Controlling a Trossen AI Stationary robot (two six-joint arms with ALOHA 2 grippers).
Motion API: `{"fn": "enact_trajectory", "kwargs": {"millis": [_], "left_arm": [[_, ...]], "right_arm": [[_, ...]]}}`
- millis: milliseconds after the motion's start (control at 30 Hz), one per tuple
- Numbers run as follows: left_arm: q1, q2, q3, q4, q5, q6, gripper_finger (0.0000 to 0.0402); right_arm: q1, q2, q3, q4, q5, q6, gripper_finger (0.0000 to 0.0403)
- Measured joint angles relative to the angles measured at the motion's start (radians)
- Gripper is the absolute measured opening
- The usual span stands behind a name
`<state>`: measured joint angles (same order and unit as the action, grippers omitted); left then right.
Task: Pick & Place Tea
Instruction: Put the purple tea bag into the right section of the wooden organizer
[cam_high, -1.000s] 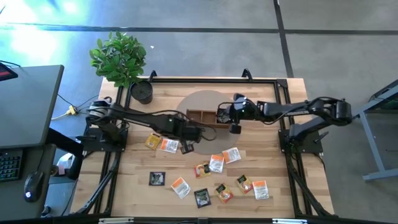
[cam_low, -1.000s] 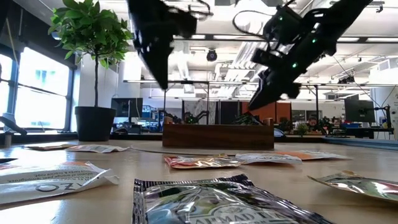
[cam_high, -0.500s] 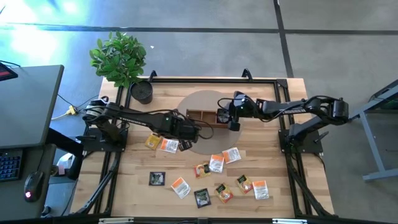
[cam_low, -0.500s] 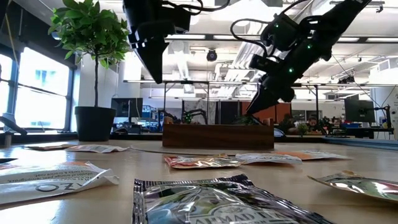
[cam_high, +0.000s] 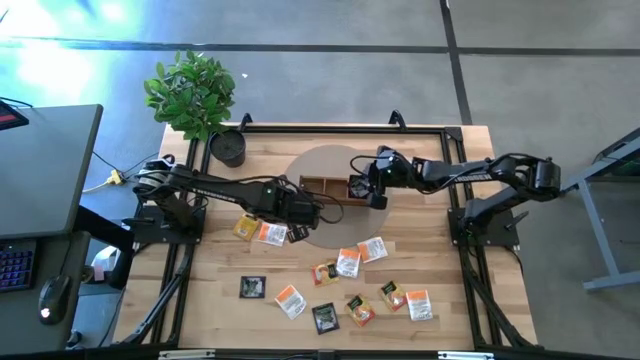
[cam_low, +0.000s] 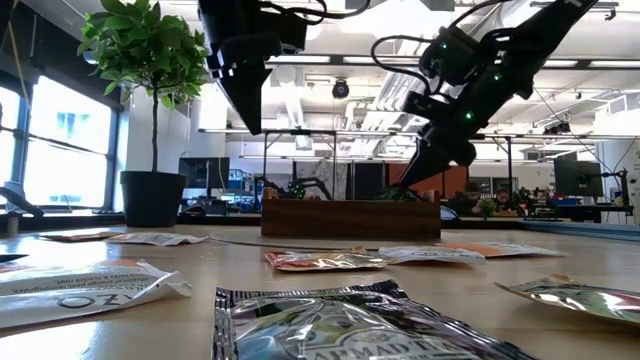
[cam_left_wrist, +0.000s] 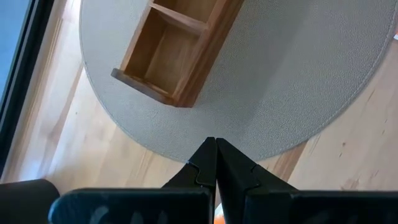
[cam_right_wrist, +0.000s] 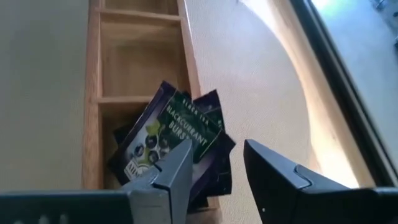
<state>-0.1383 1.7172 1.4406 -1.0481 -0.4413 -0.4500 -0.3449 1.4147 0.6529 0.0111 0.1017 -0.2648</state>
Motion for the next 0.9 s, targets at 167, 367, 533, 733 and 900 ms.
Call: {"fn": "enact_trajectory", "kwargs": {"millis": [167, 367, 533, 733, 900], "left_arm": [[0.000, 0.000, 0.000, -0.002, -0.021, 0.000, 0.0000], [0.000, 0.000, 0.000, -0.002, -0.022, 0.000, 0.0000], [0.000, 0.000, 0.000, -0.002, -0.023, 0.000, 0.0000], [0.000, 0.000, 0.000, -0.002, -0.024, -0.001, 0.0000], [0.000, 0.001, 0.000, -0.002, -0.047, -0.001, 0.0000]], "right_arm": [[-0.003, 0.000, 0.000, -0.007, -0.005, 0.001, 0.0106], [-0.003, 0.000, 0.000, 0.014, -0.007, -0.003, 0.0044], [-0.003, 0.000, 0.000, 0.017, -0.007, -0.005, 0.0004], [-0.002, 0.000, 0.000, 0.019, 0.026, 0.021, 0.0002], [-0.002, 0.000, 0.000, 0.023, 0.018, 0.160, 0.0002]]}}
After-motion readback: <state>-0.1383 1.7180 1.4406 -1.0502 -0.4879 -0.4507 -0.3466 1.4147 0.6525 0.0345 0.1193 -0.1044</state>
